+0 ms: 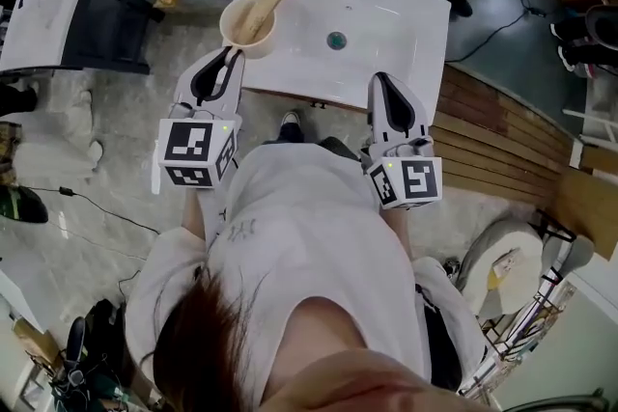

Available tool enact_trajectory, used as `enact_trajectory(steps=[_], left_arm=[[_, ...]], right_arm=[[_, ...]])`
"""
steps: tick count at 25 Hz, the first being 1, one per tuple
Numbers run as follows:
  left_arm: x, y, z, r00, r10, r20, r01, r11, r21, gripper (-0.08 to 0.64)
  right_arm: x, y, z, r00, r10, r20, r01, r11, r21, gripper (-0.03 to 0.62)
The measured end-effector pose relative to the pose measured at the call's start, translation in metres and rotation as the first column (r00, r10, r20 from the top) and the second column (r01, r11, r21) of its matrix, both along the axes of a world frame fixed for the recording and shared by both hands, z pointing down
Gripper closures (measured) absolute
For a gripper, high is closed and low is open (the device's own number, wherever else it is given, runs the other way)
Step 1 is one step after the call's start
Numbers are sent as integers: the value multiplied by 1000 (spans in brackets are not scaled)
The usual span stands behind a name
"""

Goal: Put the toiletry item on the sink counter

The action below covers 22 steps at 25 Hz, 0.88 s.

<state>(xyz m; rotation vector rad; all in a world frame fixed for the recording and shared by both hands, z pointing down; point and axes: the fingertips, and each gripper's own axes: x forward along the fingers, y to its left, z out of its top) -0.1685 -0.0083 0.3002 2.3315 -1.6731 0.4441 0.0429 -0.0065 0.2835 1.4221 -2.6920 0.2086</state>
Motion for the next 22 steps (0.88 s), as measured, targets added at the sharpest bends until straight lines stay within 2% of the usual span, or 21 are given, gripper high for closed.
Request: enact_trajectory(steps=[12, 22], left_arm=[[-9, -23, 13, 1000, 9, -14, -9, 1000, -29, 505], [-14, -39, 12, 1000, -15, -11, 14, 999, -41, 505]], right_arm=[[-5, -21, 12, 999, 22, -30, -23, 999, -39, 581], [6, -44, 12, 998, 43, -45, -45, 998, -47, 581]])
